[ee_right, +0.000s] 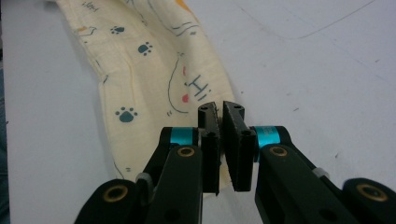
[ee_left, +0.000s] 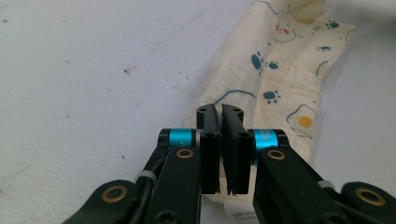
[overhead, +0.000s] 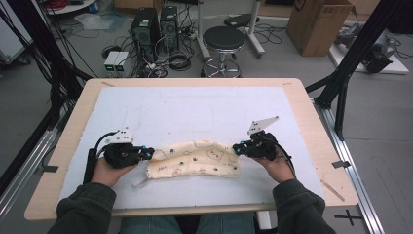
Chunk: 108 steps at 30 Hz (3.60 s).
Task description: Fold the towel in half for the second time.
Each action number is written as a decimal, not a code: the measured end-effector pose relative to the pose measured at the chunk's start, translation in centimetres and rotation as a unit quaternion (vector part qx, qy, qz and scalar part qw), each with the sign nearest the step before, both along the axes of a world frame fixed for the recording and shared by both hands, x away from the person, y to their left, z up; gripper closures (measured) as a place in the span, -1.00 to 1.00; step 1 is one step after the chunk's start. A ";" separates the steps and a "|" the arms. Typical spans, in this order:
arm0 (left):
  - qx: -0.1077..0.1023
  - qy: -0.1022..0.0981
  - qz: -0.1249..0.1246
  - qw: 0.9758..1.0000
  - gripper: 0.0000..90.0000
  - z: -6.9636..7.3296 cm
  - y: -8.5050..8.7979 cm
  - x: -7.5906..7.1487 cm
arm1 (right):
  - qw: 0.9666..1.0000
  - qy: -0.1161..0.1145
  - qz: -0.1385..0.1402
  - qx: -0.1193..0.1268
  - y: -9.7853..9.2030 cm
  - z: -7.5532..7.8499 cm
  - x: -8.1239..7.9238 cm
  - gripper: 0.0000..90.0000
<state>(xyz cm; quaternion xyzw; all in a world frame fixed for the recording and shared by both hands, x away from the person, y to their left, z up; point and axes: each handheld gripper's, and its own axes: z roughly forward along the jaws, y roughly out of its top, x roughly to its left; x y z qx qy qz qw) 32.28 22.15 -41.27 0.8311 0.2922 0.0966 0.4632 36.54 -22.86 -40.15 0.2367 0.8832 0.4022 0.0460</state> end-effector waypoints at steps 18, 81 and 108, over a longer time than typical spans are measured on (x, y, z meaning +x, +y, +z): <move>0.021 -0.014 -0.018 1.000 0.89 -0.2 0.0 -2.3 | 1.000 -0.007 0.025 0.006 0.1 -0.1 -2.8 0.89; 0.035 0.010 -0.021 0.999 0.47 -1.9 1.0 -4.8 | 0.999 0.023 0.034 -0.004 5.0 -1.8 -2.1 0.42; -0.001 -0.020 -0.052 0.998 0.55 1.8 -3.6 -1.4 | 0.999 0.016 0.043 -0.021 5.2 -3.3 -2.7 0.32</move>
